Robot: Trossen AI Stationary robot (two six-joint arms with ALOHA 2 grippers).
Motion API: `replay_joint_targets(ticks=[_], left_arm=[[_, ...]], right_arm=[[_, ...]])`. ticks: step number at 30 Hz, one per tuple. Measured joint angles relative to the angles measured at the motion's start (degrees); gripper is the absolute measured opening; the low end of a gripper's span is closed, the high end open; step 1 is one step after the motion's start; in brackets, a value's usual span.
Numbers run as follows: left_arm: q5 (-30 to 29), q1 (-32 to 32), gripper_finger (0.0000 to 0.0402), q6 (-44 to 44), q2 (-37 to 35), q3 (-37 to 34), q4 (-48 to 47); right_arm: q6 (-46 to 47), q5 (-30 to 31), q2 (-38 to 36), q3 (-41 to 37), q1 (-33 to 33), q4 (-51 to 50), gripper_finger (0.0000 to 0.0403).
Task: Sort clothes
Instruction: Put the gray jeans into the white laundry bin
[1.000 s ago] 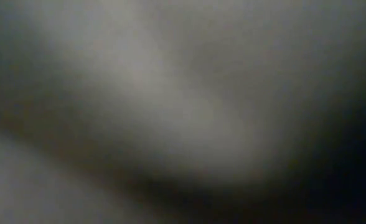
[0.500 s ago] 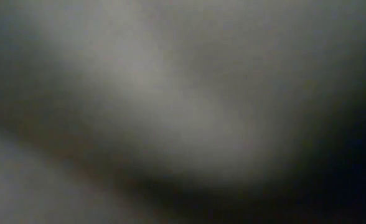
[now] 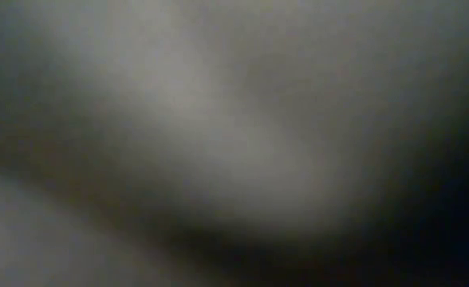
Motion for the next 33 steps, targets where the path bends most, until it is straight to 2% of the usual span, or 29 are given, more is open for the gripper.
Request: replay_joint_targets(ticks=[4, 6, 7, 10, 12, 17, 20, 24, 33], left_arm=[[-2.3, 0.08, 0.0019, 0.18, -0.88, 0.0, -0.22], [-2.62, 0.17, 0.0018, 1.68, -1.34, 0.0, 0.1], [-2.75, 0.13, 0.0018, 2.34, -1.58, 0.0, -0.07], [-3.05, 0.0, 0.0018, 2.57, -2.54, 0.0, -0.32], [-3.09, -0.11, 0.0018, 2.59, -3.13, 0.0, -0.36], [-1.8, -1.15, 0.0018, 4.4, -5.88, 0.0, -0.14], [-1.58, -2.01, 0.0018, 4.63, -8.7, 0.0, 0.21], [-1.52, -2.65, 0.0018, 4.63, -12.32, 0.0, -0.05], [-1.49, -2.67, 0.0018, 4.63, -20.85, 0.0, 1.12]], right_arm=[[6.49, 6.83, -0.02, 2.26, -0.02, -4.66, 0.0266], [10.66, 6.52, -0.08, 3.2, -0.04, -6.27, 0.0271], [13.09, 4.44, -0.16, 3.37, -0.04, -6.47, 0.0271], [19.16, -7.85, -0.01, 3.08, 0.09, -6.34, 0.027], [21.49, -12.27, 0.2, 1.91, 0.62, -5.91, 0.0268], [23.97, -8.14, -0.19, -3.85, 2.66, -1.7, 0.0266], [23.93, -8.41, -0.57, -7.99, 2.99, 8.75, 0.0266], [21.07, -11.74, -0.26, -12.18, 4.31, 21.65, 0.0266], [19.7, -18.12, 1.46, -12.67, 8.96, 23.26, 0.0265]])
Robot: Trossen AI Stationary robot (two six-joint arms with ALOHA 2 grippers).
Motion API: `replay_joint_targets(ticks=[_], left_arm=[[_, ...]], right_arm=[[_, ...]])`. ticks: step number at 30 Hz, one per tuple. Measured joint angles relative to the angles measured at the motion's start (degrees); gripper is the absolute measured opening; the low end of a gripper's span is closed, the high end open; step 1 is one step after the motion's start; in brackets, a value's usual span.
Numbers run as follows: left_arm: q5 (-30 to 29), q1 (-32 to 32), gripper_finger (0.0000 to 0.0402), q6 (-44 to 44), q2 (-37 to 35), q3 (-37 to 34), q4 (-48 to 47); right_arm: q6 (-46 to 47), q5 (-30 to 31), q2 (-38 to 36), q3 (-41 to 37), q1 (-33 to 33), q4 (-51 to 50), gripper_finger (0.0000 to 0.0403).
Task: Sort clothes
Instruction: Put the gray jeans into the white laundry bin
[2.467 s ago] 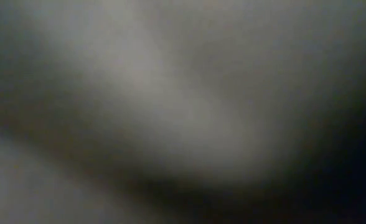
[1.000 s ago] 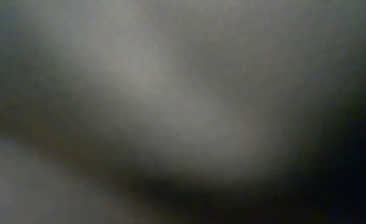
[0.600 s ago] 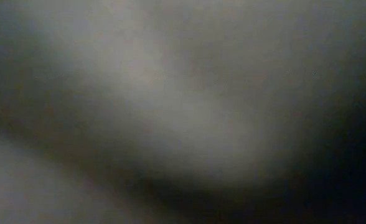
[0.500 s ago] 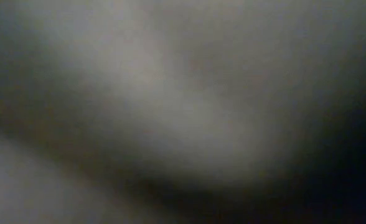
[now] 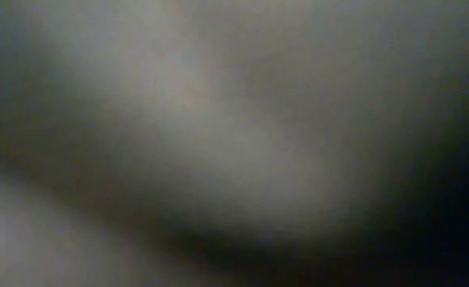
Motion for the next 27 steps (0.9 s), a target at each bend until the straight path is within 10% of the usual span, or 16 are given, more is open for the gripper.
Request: replay_joint_targets(ticks=[15, 23, 27], left_arm=[[0.26, 2.88, 0.0018, -8.11, -1.8, 0.07, 2.62], [15.7, 3.16, 0.0018, -5.93, 10.15, 5.74, 14.92], [11.95, 6.13, 0.0018, 7.71, 20.82, 15.82, 19.35]], right_arm=[[-5.99, 0.32, 19.45, 1.95, 3.68, 16.05, 0.0265], [-0.46, 2.06, 19.31, 13.68, 6.03, -6.69, 0.0265], [3.32, 9.67, 17.57, 20.48, 9.28, -23.09, 0.0265]])
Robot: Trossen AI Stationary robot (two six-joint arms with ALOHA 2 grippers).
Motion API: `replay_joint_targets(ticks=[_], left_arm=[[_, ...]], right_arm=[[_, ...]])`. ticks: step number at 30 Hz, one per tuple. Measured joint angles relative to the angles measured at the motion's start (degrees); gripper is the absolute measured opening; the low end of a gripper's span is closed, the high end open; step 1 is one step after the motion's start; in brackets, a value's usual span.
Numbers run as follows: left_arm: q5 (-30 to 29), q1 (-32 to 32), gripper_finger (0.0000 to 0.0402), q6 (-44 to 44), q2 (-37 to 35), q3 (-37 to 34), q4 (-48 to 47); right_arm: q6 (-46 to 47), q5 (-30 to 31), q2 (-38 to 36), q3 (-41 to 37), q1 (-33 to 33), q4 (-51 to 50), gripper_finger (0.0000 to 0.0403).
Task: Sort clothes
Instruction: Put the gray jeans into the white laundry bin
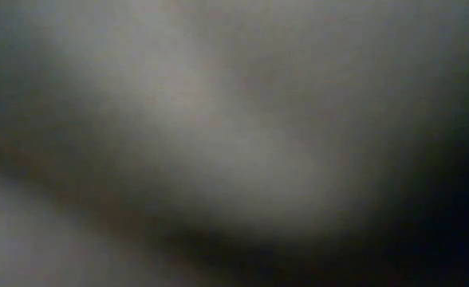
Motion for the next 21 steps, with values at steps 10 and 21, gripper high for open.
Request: replay_joint_targets(ticks=[10, 21], left_arm=[[-1.46, 11.88, 0.0018, -2.71, 13.78, 24.11, -18.73], [-0.7, 12.68, 0.0018, -5.17, 13.16, 25.29, -25.9]], right_arm=[[17.04, 20.59, -5.73, -8.27, 12.9, -6.79, 0.0265], [25.57, 35.42, -8.15, -19.95, 14.74, -6.09, 0.0265]])
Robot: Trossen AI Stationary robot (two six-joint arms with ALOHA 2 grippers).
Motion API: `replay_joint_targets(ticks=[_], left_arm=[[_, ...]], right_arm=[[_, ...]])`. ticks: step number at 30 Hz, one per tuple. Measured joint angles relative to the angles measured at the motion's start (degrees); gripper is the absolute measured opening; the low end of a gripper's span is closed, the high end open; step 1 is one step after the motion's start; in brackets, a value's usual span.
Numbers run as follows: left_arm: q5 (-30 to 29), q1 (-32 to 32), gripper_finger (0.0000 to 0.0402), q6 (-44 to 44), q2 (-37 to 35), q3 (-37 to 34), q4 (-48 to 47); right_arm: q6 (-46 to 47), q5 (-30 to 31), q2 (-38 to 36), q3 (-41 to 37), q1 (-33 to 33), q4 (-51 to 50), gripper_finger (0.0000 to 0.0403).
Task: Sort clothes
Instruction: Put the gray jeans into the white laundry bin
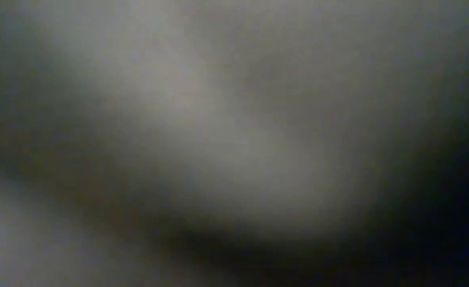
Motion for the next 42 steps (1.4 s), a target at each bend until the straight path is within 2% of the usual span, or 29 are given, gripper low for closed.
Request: replay_joint_targets(ticks=[3, 6, 8, 11, 14, 17, 21, 24, 28, 37, 39, 42], left_arm=[[-0.31, -0.76, 0.0018, -0.16, -0.11, 0.0, -1.91], [-0.33, -2.07, 0.0018, -0.12, -0.56, 0.0, -3.1], [-0.33, -2.9, 0.0018, 0.25, -0.91, 0.0, -2.91], [-0.38, -3.82, 0.0018, 0.35, -1.2, 0.15, -2.84], [-0.57, -4.57, 0.0018, 0.37, -1.57, 0.91, -3.65], [-1.96, -5.09, 0.0018, 0.4, -1.66, 1.96, -4.31], [-3.0, -5.49, 0.0018, 0.4, -1.82, 2.27, -5.06], [-3.66, -5.73, 0.0018, 0.21, -1.93, 2.32, -5.75], [-4.46, -6.11, 0.0018, -0.02, -1.95, 2.34, -5.71], [-5.19, -7.35, 0.0018, -0.07, -1.95, 2.34, -5.69], [-5.23, -7.65, 0.0018, -0.07, -1.95, 2.34, -5.69], [-5.24, -8.01, 0.0018, -0.07, -1.95, 2.34, -5.86]], right_arm=[[9.69, 3.8, -0.33, 0.02, 0.01, -9.26, 0.0265], [18.39, 4.4, -1.87, -0.7, 0.05, -17.08, 0.0265], [21.39, 4.12, -4.25, -2.95, 0.5, -17.98, 0.0265], [22.08, 4.58, -10.0, -8.12, 1.43, -14.1, 0.0265], [16.51, 6.52, -17.13, -13.7, 2.19, -5.58, 0.0265], [4.26, 6.74, -24.25, -18.66, 2.89, 7.43, 0.0265], [-14.81, 3.47, -31.01, -24.14, 3.16, 24.61, 0.0265], [-24.12, 0.5, -33.28, -26.77, 2.94, 32.15, 0.0265], [-26.35, -0.5, -33.57, -28.91, 0.97, 34.11, 0.0265], [-27.07, 1.32, -33.56, -29.92, -6.39, 36.14, 0.0265], [-28.27, 0.02, -33.54, -29.92, -8.04, 37.82, 0.0265], [-29.75, -5.61, -33.47, -29.92, -10.33, 41.05, 0.0265]])
